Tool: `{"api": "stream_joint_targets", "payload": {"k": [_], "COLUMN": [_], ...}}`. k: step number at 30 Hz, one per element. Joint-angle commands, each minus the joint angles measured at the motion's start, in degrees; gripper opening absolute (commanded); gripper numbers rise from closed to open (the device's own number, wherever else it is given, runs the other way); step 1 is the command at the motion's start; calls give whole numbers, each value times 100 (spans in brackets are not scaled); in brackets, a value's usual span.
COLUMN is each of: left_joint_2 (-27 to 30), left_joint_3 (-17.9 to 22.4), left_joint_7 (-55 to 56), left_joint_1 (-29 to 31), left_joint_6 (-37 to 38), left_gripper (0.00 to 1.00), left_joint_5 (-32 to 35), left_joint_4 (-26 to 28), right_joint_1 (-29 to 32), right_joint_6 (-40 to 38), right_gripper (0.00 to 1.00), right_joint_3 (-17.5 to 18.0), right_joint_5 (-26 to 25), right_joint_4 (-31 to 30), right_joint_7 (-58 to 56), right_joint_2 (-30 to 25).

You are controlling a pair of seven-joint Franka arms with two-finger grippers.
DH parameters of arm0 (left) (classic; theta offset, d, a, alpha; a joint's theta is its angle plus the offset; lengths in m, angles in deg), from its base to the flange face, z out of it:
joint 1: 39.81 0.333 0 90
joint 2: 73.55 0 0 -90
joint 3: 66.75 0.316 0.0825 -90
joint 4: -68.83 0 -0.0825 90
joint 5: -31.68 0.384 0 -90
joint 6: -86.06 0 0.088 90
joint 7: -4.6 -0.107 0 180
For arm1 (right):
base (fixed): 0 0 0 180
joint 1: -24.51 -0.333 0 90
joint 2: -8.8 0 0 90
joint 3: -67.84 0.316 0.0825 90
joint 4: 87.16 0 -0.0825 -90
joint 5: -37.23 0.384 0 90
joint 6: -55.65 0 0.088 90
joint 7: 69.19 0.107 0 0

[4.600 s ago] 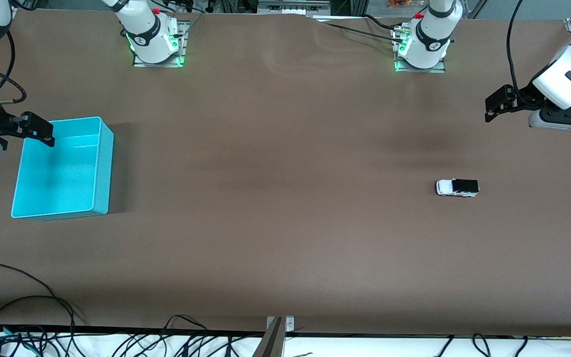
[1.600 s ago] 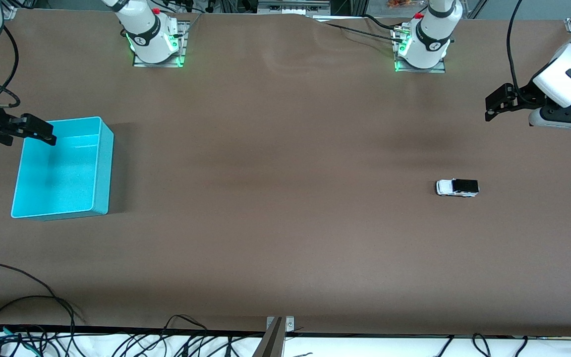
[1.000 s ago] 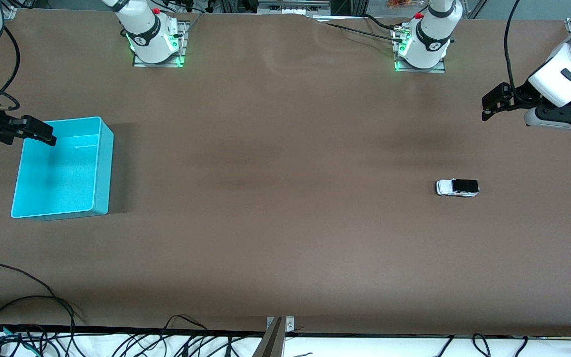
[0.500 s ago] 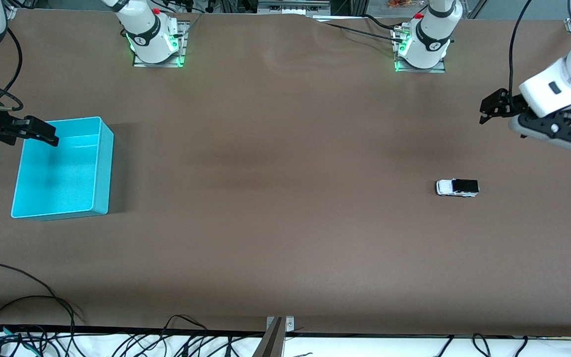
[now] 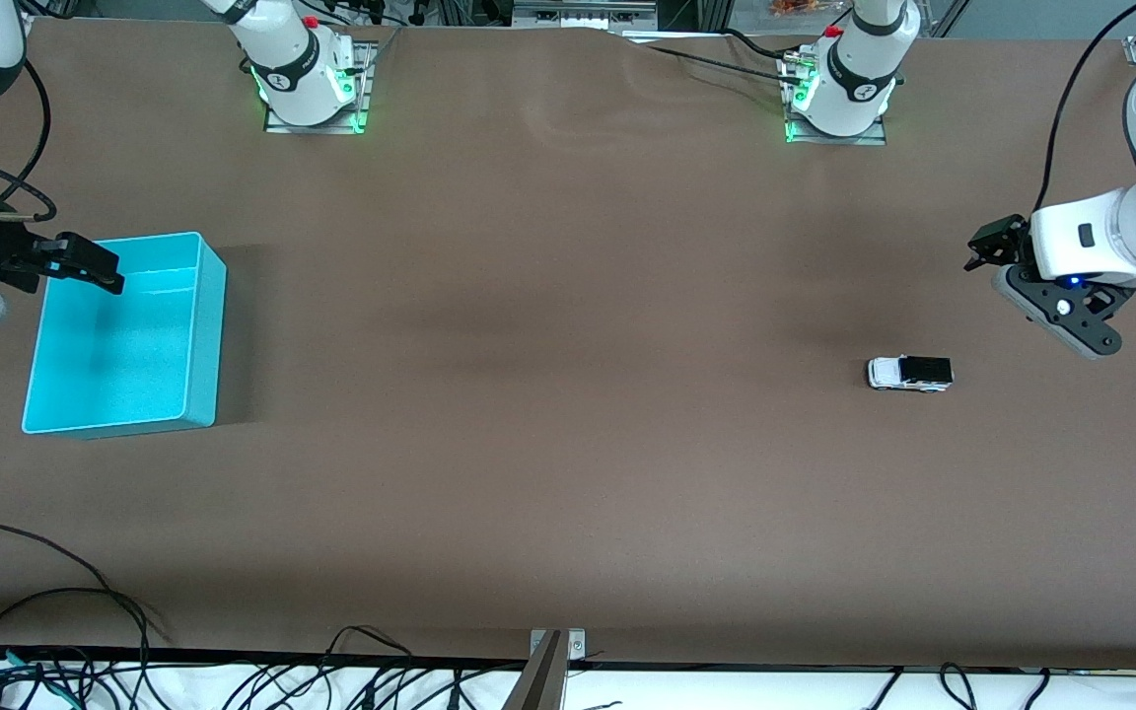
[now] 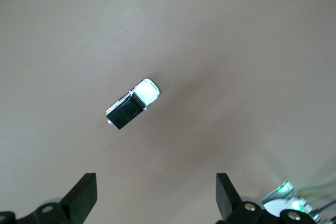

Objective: Wind and store white jeep toy

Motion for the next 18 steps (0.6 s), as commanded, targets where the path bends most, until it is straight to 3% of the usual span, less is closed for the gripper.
{"api": "stream_joint_targets", "payload": {"k": [1, 8, 18], "left_joint_2": [-340, -665, -718], "left_joint_3": [-42, -42, -42], "left_joint_7": [-1290, -2899, -4078], "left_joint_1": [257, 573, 635], "left_joint_6": [-352, -1020, -2549], "left_gripper": [100, 100, 100], "left_joint_5": [139, 139, 209], "left_joint_4": [-95, 168, 1249], "right_joint_1": [-17, -26, -17], "right_joint_6": [94, 94, 85], "right_gripper": [100, 100, 100], "right_joint_3": [-3, -3, -12], "right_joint_5": [66, 66, 66], "right_joint_4": [-120, -120, -120], "right_joint_7": [94, 94, 86], "right_joint_2": [-86, -86, -68]}}
